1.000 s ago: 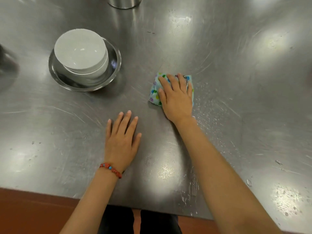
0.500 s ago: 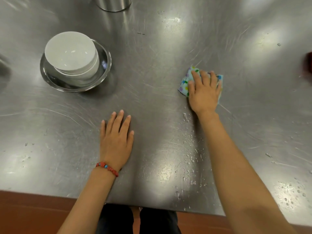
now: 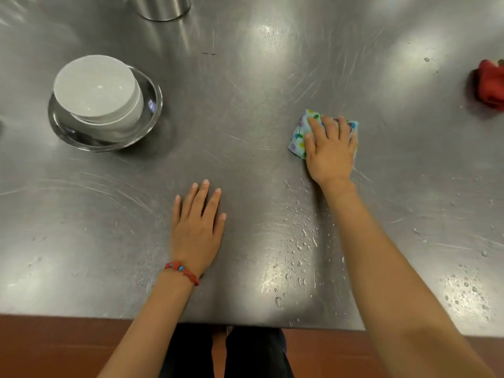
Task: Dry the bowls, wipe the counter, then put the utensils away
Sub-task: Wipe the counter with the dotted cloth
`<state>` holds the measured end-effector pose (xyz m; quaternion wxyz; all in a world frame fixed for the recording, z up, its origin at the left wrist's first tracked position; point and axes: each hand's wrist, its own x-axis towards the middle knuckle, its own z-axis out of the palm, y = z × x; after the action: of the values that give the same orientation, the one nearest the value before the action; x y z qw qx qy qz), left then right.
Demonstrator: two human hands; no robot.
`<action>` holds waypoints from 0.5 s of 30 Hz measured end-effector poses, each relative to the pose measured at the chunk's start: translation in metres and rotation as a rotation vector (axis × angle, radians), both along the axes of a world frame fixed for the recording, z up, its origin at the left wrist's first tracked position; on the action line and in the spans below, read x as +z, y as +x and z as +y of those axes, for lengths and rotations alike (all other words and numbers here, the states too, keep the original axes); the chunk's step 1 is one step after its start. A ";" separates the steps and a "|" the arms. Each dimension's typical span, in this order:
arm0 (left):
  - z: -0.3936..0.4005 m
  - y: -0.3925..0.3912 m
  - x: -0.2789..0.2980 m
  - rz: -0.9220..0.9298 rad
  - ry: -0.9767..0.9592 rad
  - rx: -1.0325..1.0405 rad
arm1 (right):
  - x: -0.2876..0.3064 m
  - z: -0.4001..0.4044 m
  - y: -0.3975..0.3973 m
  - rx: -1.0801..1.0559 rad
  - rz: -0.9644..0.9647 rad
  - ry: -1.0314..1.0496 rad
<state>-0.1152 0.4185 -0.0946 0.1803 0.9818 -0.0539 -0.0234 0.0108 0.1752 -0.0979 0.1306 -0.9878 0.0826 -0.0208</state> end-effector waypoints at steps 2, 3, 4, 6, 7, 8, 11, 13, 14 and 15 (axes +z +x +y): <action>-0.001 0.000 -0.001 -0.026 0.002 -0.005 | -0.001 0.029 -0.020 0.039 0.009 0.032; -0.002 -0.001 -0.002 -0.037 0.007 -0.007 | -0.003 0.045 -0.038 0.120 -0.012 0.033; -0.001 -0.001 -0.003 -0.048 0.013 -0.005 | -0.005 0.060 -0.056 0.212 -0.032 0.020; -0.001 -0.001 -0.005 -0.052 0.020 -0.008 | -0.006 0.070 -0.080 0.327 -0.053 0.005; -0.001 -0.001 -0.004 -0.046 0.018 -0.019 | -0.006 0.065 -0.083 0.344 -0.043 0.013; 0.000 -0.001 -0.004 -0.045 0.014 -0.029 | -0.005 0.057 -0.082 0.334 -0.032 0.013; 0.004 -0.002 -0.003 -0.052 -0.001 -0.037 | -0.005 0.017 -0.078 0.122 -0.028 0.014; 0.003 -0.007 -0.002 -0.070 -0.008 -0.065 | -0.003 0.002 -0.081 -0.081 -0.023 0.018; 0.001 -0.009 -0.001 -0.076 -0.014 -0.090 | -0.002 0.005 -0.083 -0.145 -0.022 0.018; 0.000 -0.012 0.000 -0.073 -0.022 -0.119 | -0.001 0.014 -0.088 -0.174 -0.023 0.021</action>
<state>-0.1275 0.4181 -0.0947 0.1875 0.9751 -0.1188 0.0021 -0.0775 0.1894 -0.0986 0.1398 -0.9751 0.1666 -0.0423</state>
